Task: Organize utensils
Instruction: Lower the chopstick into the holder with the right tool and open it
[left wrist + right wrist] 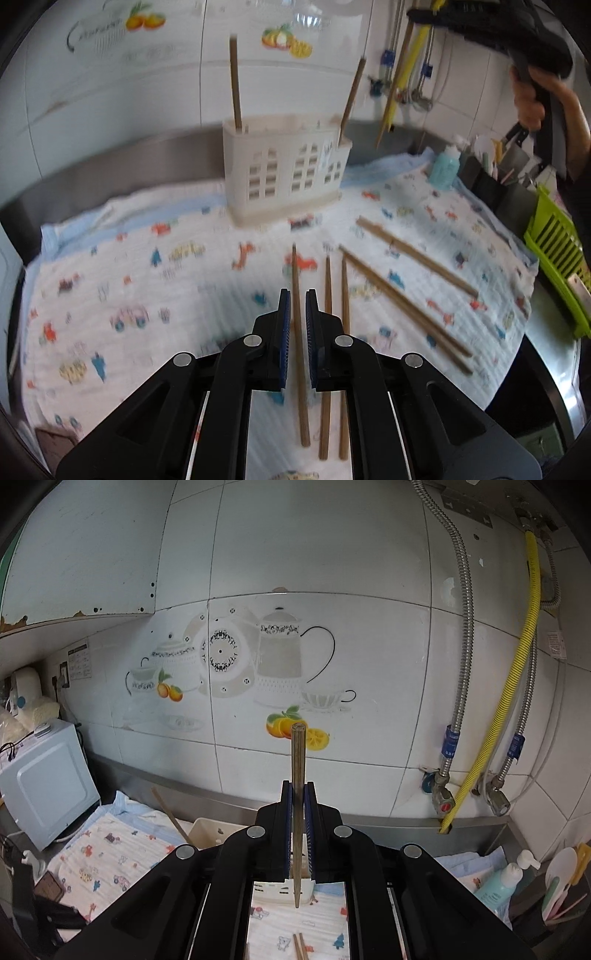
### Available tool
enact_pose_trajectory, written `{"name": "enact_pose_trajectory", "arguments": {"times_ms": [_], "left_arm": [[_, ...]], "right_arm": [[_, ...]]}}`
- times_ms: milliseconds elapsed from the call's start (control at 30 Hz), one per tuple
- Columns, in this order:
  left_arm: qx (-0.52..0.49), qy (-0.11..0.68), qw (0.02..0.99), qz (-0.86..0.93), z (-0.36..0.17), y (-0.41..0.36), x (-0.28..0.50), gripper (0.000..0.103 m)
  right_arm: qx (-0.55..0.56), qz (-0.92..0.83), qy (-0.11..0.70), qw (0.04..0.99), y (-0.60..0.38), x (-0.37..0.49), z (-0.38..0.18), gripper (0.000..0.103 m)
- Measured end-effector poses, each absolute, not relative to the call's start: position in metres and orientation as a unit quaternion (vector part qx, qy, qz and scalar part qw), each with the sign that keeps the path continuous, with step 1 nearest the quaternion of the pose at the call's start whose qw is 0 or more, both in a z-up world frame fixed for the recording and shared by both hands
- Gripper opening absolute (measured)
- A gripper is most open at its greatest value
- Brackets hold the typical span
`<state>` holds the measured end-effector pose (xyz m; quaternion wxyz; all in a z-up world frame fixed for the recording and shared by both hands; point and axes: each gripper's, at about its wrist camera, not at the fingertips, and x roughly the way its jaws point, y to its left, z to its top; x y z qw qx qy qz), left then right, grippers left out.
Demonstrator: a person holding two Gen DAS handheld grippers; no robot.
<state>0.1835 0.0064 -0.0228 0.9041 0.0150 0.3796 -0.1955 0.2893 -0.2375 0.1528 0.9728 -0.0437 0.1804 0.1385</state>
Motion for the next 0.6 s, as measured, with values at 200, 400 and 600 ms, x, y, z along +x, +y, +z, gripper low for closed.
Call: {"name": "enact_pose_trajectory", "arguments": {"times_ms": [200,400,600], "left_arm": [[0.008,0.429,0.881,-0.202,-0.067,0.008,0.173,0.009],[0.000,0.452,0.870,-0.198,-0.092,0.010,0.169,0.009],[0.001,0.461,0.866,-0.192,-0.103,0.009,0.172,0.009]], "right_arm": [[-0.044,0.137,0.173,0.974,-0.235,0.299,0.157,0.007],[-0.038,0.137,0.156,0.977,-0.230,0.315,0.165,0.007],[-0.036,0.136,0.149,0.979,-0.223,0.334,0.159,0.007]]}}
